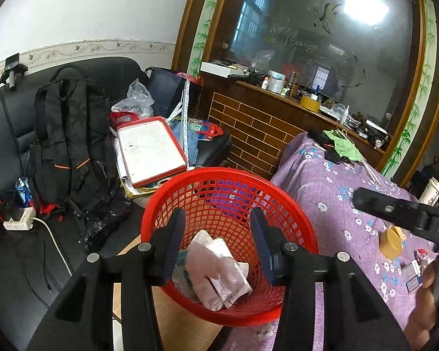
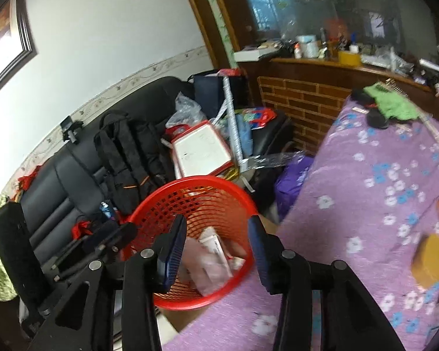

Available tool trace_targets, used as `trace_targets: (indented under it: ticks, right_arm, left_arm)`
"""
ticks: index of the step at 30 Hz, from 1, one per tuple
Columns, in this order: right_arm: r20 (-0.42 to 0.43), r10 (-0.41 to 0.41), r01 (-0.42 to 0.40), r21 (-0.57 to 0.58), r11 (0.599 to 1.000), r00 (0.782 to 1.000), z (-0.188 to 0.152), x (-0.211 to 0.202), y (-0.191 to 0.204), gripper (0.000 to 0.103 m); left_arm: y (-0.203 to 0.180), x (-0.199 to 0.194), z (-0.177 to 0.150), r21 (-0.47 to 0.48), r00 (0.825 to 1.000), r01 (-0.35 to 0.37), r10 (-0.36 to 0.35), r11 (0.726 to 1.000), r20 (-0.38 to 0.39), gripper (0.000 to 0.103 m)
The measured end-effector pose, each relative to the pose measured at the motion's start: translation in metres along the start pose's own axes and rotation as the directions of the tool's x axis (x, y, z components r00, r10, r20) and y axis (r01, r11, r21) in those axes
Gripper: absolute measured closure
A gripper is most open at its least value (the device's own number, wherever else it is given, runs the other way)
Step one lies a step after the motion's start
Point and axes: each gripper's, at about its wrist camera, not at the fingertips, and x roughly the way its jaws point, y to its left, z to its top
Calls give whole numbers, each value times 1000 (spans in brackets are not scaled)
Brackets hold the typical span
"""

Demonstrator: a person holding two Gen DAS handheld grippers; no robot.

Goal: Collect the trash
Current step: 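Open both tools to drop the bottle and bag into the basket, then move both open tools back over the table items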

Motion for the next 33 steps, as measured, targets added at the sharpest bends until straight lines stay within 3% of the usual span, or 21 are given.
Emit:
trace_targets:
  ticks: [2,4,12,19,27,30,33]
  right_arm:
    - [8,1,-2,9,1000,1000,-4,-10,-7,55]
    - [13,-10,10,22,1000,1000,-10,-24,-16,53]
    - [39,-69,65,95,993,997,-36,-76,-64,49]
    - [65,-131,116,193,974,989,-64,-128,-122,49]
    - [101,-259,212,337,917,961,-97,-189,-197,49]
    - [116,-331,259,409,875,937,-108,-212,-228,49]
    - [132,-417,308,486,818,899,-121,-231,-259,49]
  left_arm:
    - [-4,1,0,2,1000,21,-21,1000,-9,56]
    - [-14,-1,-2,16,999,40,-40,999,-10,47]
    - [-68,-8,-7,108,993,115,-112,987,-34,44]
    - [-135,-12,-22,224,979,199,-185,954,-82,41]
    - [-215,-5,-51,291,928,345,-279,892,-245,41]
    - [-246,-4,-64,306,898,403,-308,863,-314,41]
    - [-286,-3,-78,328,865,454,-321,828,-386,41]
